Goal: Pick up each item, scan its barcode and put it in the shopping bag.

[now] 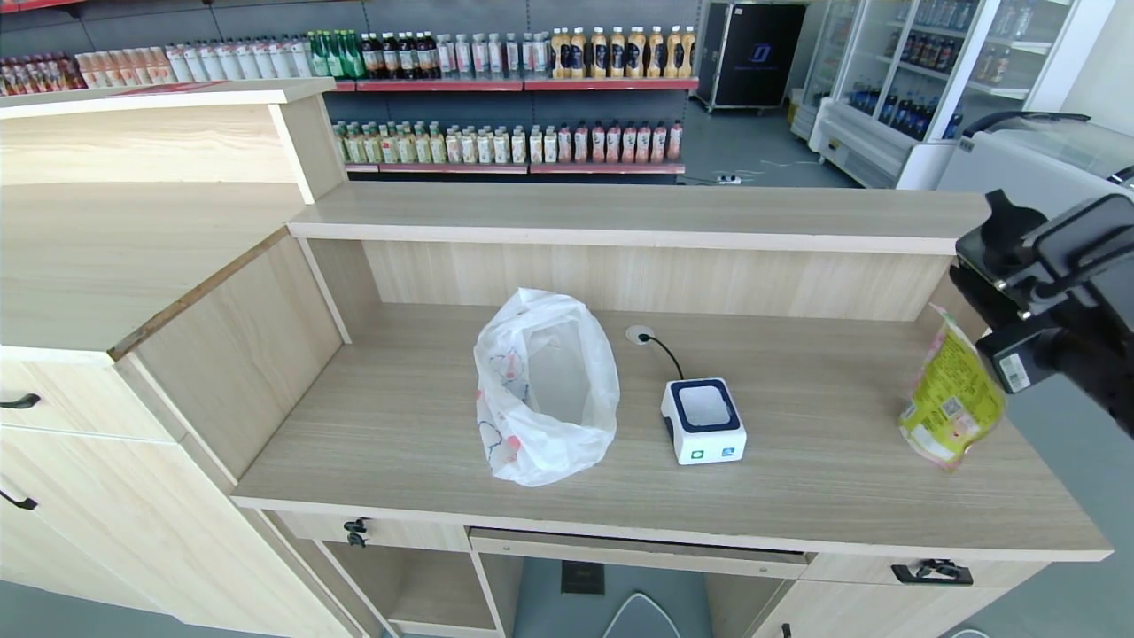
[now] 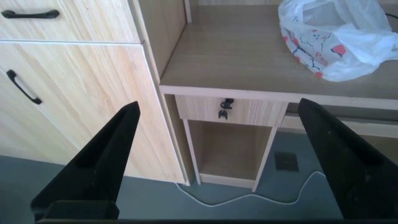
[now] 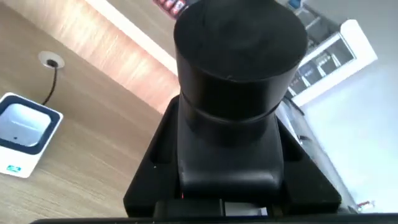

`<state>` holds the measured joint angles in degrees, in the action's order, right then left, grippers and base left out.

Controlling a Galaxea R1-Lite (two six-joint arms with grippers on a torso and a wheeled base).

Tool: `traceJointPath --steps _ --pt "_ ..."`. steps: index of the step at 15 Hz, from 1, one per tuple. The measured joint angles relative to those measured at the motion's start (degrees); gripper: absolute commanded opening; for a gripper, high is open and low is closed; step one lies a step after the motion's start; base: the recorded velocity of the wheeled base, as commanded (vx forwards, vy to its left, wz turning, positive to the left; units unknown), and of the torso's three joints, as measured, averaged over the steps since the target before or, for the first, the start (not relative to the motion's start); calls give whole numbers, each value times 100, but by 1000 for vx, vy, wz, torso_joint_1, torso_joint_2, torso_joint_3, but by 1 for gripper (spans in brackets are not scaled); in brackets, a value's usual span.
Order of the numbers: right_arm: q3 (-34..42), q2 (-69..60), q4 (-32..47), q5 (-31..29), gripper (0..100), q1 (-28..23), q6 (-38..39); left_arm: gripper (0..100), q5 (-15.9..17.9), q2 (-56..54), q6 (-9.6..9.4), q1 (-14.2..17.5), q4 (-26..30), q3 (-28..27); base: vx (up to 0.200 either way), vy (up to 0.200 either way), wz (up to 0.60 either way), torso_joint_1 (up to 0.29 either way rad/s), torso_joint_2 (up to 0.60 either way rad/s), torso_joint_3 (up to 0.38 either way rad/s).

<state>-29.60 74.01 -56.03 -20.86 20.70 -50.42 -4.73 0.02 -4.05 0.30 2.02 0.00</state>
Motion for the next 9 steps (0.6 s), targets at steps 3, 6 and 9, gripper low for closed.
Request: traceJointPath --steps 3,6,9 --pt "-483 -28 660 -713 0 -72 850 100 0 0 2 0 -2 0 0 0 0 0 0 0" --pt "-976 -149 2422 633 0 -1081 1763 100 2 0 0 -1 -2 0 0 0 0 0 0 0" --pt "-1445 -345 4211 2739 0 -2503 2371 100 0 0 0 0 0 0 0 0 0 0 0 0"
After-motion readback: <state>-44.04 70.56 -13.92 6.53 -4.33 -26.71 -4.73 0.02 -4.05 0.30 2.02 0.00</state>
